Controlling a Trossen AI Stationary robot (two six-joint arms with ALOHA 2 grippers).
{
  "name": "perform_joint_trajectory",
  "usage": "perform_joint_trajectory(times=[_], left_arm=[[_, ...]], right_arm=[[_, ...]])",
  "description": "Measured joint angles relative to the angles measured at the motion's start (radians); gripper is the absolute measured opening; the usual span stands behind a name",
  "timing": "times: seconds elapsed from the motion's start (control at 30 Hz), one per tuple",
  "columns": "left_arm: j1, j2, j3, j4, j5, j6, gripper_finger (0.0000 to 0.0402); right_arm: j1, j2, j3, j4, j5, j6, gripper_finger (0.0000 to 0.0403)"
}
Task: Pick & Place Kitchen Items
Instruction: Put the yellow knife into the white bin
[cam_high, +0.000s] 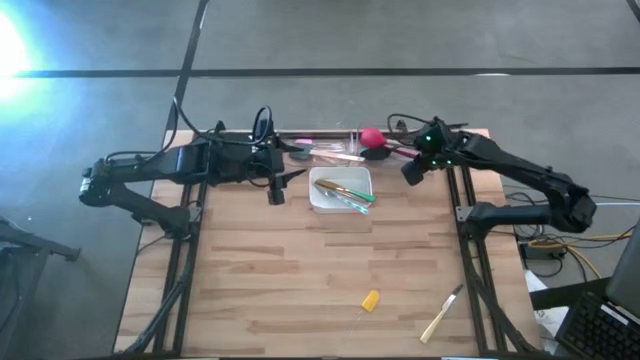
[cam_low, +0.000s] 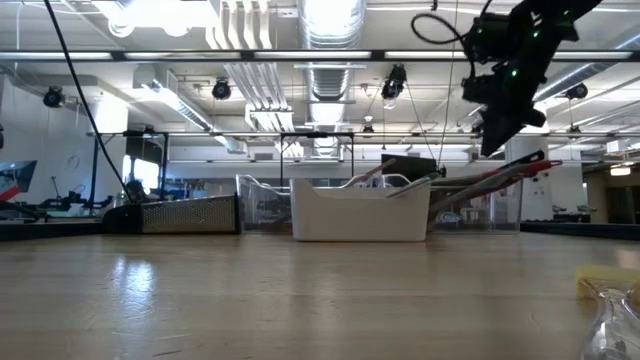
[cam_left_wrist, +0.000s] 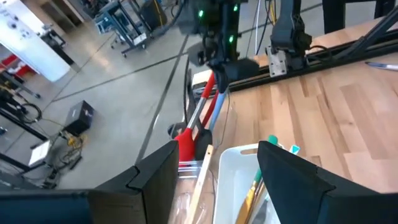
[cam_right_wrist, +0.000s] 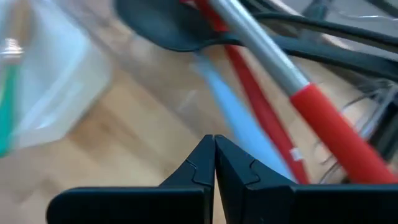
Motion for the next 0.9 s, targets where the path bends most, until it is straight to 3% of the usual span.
perform_joint_trajectory(times=[0.2,0.4,0.47,0.63,0.9], left_arm=[[0.0,0.0,0.0,-0.003,0.048,-0.069,0.0225],[-0.005,0.003,-0.037,-0.024,0.312,-0.213,0.0225],[-0.012,0.007,-0.07,-0.031,0.354,-0.216,0.0225],[-0.03,0.009,-0.138,-0.024,0.315,-0.205,0.0225],[-0.029,0.008,-0.159,-0.02,0.306,-0.214,0.0225]], right_arm=[[0.049,-0.121,0.017,-0.029,-0.166,0.053,0.0008],[0.237,-0.241,0.079,-0.028,-0.245,0.149,0.0008],[0.334,-0.266,0.111,-0.029,-0.215,0.191,0.0008],[0.654,-0.257,0.171,-0.028,-0.039,0.317,0.0008],[1.176,-0.028,0.278,-0.105,0.146,0.424,0.0008]])
